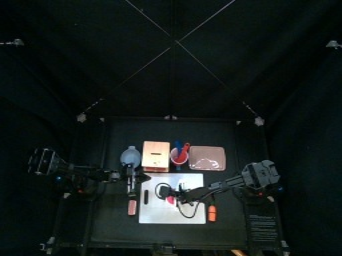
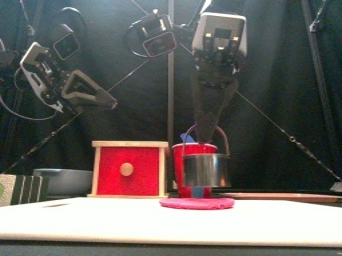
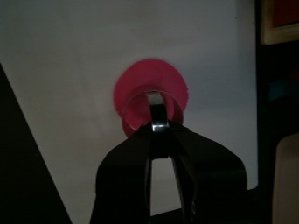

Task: Get the cutter from the drawer then cut the dough then place the extra dough in the bowl
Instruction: Cut the dough

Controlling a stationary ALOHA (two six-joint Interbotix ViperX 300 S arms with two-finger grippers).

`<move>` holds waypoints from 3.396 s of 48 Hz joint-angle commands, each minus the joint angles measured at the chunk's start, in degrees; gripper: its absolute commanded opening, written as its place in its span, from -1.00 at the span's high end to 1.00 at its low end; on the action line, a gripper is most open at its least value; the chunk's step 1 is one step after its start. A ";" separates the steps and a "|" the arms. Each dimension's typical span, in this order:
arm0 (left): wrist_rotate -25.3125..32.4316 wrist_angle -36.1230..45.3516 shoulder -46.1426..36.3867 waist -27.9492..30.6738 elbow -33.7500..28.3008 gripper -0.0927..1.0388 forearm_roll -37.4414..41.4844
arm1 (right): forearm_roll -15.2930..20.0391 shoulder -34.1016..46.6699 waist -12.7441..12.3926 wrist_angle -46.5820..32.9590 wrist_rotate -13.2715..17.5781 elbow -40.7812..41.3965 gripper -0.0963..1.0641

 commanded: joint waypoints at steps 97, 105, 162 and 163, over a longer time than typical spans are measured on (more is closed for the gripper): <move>-0.09 2.99 0.09 0.70 0.88 0.03 -5.36 | 1.05 2.29 -2.64 -1.67 -2.55 -2.29 -0.07; 0.09 3.16 0.35 0.35 0.88 0.03 -5.27 | 1.93 2.37 -2.64 -1.41 -1.67 -2.90 -0.12; 0.35 8.35 -0.44 -0.35 -6.15 0.00 2.11 | -4.22 -10.72 -1.05 -9.05 -1.67 5.54 -0.43; 0.44 8.00 -0.53 -0.44 -6.15 0.00 2.20 | -4.31 -11.25 -1.14 -10.02 -1.67 6.33 -0.43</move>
